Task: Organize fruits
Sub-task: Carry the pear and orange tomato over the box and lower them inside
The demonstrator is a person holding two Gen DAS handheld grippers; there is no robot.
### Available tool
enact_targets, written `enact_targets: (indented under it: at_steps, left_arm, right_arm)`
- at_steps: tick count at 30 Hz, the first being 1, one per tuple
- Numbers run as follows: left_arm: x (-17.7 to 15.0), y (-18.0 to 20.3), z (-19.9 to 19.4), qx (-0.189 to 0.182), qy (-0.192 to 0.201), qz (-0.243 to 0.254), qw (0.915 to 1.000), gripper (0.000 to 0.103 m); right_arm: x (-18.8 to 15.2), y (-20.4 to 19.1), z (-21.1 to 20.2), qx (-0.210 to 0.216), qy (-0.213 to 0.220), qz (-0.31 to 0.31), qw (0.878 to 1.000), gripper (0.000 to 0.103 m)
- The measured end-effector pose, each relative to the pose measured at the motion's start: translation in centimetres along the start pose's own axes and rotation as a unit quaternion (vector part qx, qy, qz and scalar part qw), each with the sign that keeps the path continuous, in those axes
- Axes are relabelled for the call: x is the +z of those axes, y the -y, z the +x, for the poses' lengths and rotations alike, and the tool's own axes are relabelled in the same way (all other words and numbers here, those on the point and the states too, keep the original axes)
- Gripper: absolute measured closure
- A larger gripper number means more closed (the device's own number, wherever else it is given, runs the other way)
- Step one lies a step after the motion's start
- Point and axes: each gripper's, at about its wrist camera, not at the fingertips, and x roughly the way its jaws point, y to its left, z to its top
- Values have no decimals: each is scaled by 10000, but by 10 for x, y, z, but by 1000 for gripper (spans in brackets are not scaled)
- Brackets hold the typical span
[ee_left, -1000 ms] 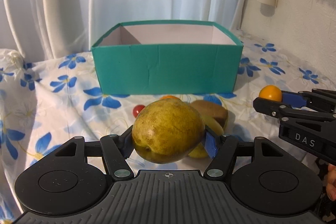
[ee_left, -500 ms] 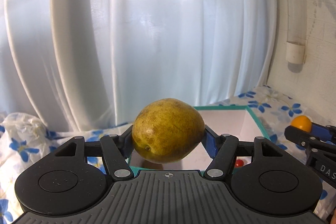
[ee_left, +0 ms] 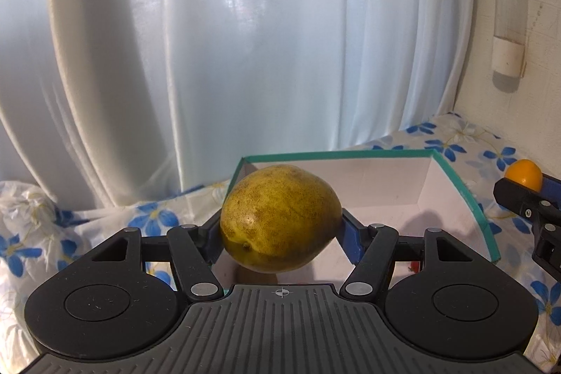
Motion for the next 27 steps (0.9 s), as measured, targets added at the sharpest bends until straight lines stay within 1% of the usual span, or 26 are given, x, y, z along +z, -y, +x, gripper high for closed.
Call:
enact_targets:
  at_steps: [6, 14, 27]
  left_arm:
    - [-4, -5, 18, -60, -192, 4, 9998, 33]
    - [-7, -9, 38, -109, -355, 27, 9993, 33]
    - [-17, -9, 65, -126, -604, 115, 9980, 33]
  right_arm:
    - [-4, -6, 10, -114, -95, -26, 9999, 70]
    - [-13, -13, 23, -263, -161, -115, 9995, 70]
    - [-30, -16, 45, -402, -446, -207, 9980, 70]
